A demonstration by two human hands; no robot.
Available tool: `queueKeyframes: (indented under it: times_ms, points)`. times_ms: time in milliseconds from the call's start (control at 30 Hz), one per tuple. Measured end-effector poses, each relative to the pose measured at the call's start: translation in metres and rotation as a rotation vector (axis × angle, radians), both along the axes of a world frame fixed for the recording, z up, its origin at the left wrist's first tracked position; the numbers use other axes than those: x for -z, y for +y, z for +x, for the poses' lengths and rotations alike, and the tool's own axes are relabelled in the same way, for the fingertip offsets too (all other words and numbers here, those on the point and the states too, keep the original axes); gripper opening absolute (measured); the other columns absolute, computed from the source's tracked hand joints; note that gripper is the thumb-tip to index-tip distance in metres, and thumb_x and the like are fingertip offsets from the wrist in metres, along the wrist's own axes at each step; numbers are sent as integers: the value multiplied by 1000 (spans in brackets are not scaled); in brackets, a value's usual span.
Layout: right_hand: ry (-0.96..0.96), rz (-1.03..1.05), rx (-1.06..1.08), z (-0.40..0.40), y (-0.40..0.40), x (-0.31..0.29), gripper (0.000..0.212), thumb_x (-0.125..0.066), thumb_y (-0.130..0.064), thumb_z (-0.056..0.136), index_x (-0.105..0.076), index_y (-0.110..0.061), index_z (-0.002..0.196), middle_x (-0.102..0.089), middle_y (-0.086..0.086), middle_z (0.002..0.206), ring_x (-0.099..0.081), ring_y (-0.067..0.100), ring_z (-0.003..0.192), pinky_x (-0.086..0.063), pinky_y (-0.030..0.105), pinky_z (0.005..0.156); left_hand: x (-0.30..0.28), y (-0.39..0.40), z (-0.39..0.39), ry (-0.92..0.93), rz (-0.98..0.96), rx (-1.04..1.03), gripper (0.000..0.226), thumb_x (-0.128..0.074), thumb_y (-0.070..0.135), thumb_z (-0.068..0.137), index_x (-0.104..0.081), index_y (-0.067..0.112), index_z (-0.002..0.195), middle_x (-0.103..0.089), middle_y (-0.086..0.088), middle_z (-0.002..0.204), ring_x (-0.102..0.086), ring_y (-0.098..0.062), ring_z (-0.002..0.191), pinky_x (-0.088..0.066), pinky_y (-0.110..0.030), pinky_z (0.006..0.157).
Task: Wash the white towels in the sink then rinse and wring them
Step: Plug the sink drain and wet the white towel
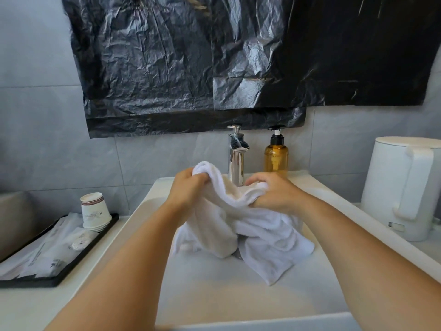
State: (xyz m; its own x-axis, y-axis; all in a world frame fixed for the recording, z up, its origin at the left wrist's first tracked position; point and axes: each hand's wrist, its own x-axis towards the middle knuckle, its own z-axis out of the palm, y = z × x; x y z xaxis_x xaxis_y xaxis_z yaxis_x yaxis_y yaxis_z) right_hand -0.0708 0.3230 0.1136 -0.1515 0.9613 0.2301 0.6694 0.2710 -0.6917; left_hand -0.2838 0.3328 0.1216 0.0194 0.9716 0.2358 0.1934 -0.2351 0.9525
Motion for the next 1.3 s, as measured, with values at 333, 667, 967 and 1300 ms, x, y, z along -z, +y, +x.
queueKeyframes:
  times_ms: [333,667,967,1300]
  points:
    - [-405,29,123,2,1,1,14,-69,-11,70,-57,-10,63,-53,5,67,-46,18,67,-34,28,57,13,-9,0,913,-42,128,39,-87,41,66,-57,18,79,-56,7,74,-52,-12,67,-41,-22,60]
    - [117,233,155,-4,8,-5,19,-64,-10,83,-52,-24,87,-56,0,91,-54,21,82,-42,29,64,8,-3,3,198,-5,72,19,-50,22,100,-63,14,88,-62,-9,85,-55,-21,79,-43,-29,68]
    - [9,-157,-109,-12,-2,-4,49,-85,-51,58,-69,-30,99,-70,-8,100,-64,14,98,-51,32,90,-2,-8,0,-318,-169,0,17,-61,16,89,-72,8,99,-76,-13,90,-70,-27,82,-54,-34,74]
    - [335,-304,82,-9,-13,-21,24,-70,-24,80,-69,-8,98,-72,11,96,-68,31,97,-52,42,94,12,-13,1,951,-258,123,63,-80,58,66,-60,19,112,-68,2,100,-66,-15,91,-54,-29,84]
